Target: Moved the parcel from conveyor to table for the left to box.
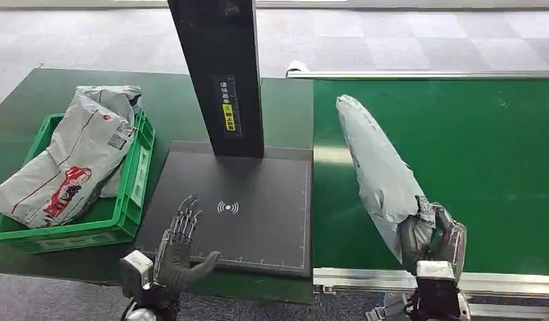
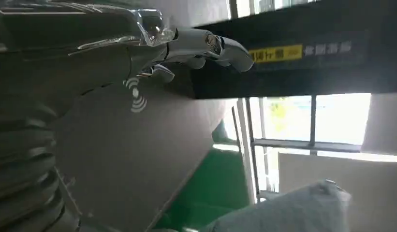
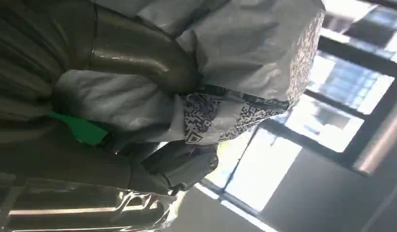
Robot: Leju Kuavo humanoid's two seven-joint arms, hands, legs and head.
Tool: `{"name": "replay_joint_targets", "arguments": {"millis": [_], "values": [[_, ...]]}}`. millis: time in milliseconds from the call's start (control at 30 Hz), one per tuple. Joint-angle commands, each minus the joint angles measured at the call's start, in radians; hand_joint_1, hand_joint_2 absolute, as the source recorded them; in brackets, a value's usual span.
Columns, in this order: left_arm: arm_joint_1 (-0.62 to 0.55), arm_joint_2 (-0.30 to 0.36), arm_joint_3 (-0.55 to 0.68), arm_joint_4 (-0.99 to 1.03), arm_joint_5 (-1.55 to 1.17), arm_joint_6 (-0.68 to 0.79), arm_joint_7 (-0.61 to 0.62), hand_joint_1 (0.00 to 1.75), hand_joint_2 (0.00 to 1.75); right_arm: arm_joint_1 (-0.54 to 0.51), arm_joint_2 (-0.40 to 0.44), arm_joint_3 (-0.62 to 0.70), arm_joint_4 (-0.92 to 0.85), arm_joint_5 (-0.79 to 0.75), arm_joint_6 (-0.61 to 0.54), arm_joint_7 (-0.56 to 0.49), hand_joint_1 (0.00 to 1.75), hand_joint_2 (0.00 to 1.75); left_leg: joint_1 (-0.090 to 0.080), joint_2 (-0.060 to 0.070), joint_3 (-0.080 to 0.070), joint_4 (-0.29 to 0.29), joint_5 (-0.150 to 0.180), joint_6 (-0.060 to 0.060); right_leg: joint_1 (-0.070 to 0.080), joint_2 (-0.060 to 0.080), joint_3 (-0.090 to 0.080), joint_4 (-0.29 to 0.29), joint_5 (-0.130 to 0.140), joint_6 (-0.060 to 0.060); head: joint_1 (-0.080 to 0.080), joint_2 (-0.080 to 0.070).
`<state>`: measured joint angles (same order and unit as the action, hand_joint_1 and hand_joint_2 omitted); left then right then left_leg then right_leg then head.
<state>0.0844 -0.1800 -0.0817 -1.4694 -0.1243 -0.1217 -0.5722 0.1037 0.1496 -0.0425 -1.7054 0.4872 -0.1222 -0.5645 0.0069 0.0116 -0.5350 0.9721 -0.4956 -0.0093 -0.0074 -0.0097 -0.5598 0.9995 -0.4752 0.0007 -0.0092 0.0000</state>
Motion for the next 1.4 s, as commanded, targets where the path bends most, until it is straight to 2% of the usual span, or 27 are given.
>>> {"name": "replay_joint_targets", "arguments": {"millis": [33, 133, 300, 500, 667, 700, 733, 900, 1100, 1233, 1400], "values": [[-0.014, 0.024, 0.198, -0.074, -0.016, 0.02, -0.001, 0.0, 1.75, -0.197, -0.111, 0.252, -0.019, -0.164, 0.154, 0.032, 1.75, 1.75, 0.0, 0.006, -0.001, 0.0, 0.001, 0.0, 0.0, 0.007, -0.003, 0.0, 0.003, 0.0, 0.0, 0.0], [-0.02, 0.033, 0.229, -0.076, -0.007, 0.03, -0.002, 0.0, 1.75, -0.267, -0.112, 0.329, 0.06, -0.248, 0.236, 0.07, 1.75, 1.75, 0.0, 0.007, 0.001, 0.0, 0.001, 0.0, 0.0, 0.008, -0.001, 0.0, 0.003, 0.0, 0.0, 0.0], [-0.036, 0.037, 0.225, -0.052, -0.014, 0.046, -0.017, 0.0, 1.75, -0.264, -0.077, 0.455, 0.253, -0.298, 0.296, 0.119, 1.75, 1.75, 0.001, 0.003, 0.005, -0.002, 0.001, 0.0, 0.001, 0.003, 0.003, -0.002, 0.002, -0.001, 0.0, 0.0], [-0.03, 0.038, 0.217, -0.043, -0.017, 0.063, -0.026, 0.0, 1.75, -0.249, -0.058, 0.502, 0.409, -0.351, 0.332, 0.106, 1.75, 1.75, 0.002, 0.001, 0.004, -0.002, 0.001, 0.0, 0.002, 0.002, 0.003, -0.002, 0.001, 0.0, 0.0, 0.0], [-0.038, 0.032, 0.223, -0.038, -0.02, 0.064, -0.023, 0.0, 1.75, -0.279, -0.046, 0.515, 0.478, -0.376, 0.348, 0.15, 1.75, 1.75, 0.002, 0.001, 0.002, -0.002, 0.002, 0.0, 0.002, 0.003, 0.002, -0.002, 0.002, -0.001, 0.0, 0.0], [-0.04, 0.03, 0.222, -0.037, -0.021, 0.064, -0.023, 0.0, 1.75, -0.283, -0.048, 0.515, 0.487, -0.376, 0.346, 0.151, 1.52, 1.75, 0.001, 0.001, 0.002, -0.001, 0.002, 0.0, 0.001, 0.002, 0.002, -0.001, 0.002, -0.001, 0.0, 0.0], [-0.042, 0.031, 0.219, -0.033, -0.024, 0.063, -0.02, 0.0, 1.75, -0.285, -0.048, 0.513, 0.497, -0.369, 0.336, 0.163, 0.0, 1.75, 0.001, 0.0, 0.002, -0.002, 0.002, 0.0, 0.001, 0.002, 0.002, -0.002, 0.002, -0.001, 0.0, 0.0], [-0.052, 0.03, 0.216, -0.019, -0.028, 0.061, -0.017, 0.0, 1.75, -0.28, -0.043, 0.492, 0.51, -0.376, 0.319, 0.184, 0.0, 1.75, 0.002, -0.001, 0.002, -0.002, 0.003, 0.0, 0.001, 0.001, 0.002, -0.002, 0.002, -0.001, 0.0, 0.0], [-0.056, 0.025, 0.217, -0.017, -0.033, 0.059, -0.012, 0.0, 1.75, -0.281, -0.039, 0.459, 0.534, -0.456, 0.383, 0.206, 0.0, 1.75, 0.001, -0.001, 0.002, -0.001, 0.002, 0.0, 0.001, 0.0, 0.002, -0.001, 0.001, 0.0, 0.0, 0.0], [-0.05, 0.024, 0.219, -0.019, -0.038, 0.055, -0.006, 0.0, 1.75, -0.288, -0.053, 0.422, 0.561, -0.485, 0.377, 0.214, 0.0, 1.75, 0.001, -0.001, 0.002, -0.001, 0.002, 0.0, 0.001, 0.0, 0.002, -0.001, 0.001, 0.0, 0.0, 0.0], [-0.048, 0.029, 0.223, -0.007, -0.041, 0.051, -0.003, 0.0, 1.75, -0.272, -0.087, 0.354, 0.531, -0.566, 0.43, 0.176, 0.0, 1.75, 0.001, -0.001, 0.002, -0.001, 0.002, 0.0, 0.001, 0.0, 0.002, -0.001, 0.001, 0.0, 0.0, 0.0]]}}
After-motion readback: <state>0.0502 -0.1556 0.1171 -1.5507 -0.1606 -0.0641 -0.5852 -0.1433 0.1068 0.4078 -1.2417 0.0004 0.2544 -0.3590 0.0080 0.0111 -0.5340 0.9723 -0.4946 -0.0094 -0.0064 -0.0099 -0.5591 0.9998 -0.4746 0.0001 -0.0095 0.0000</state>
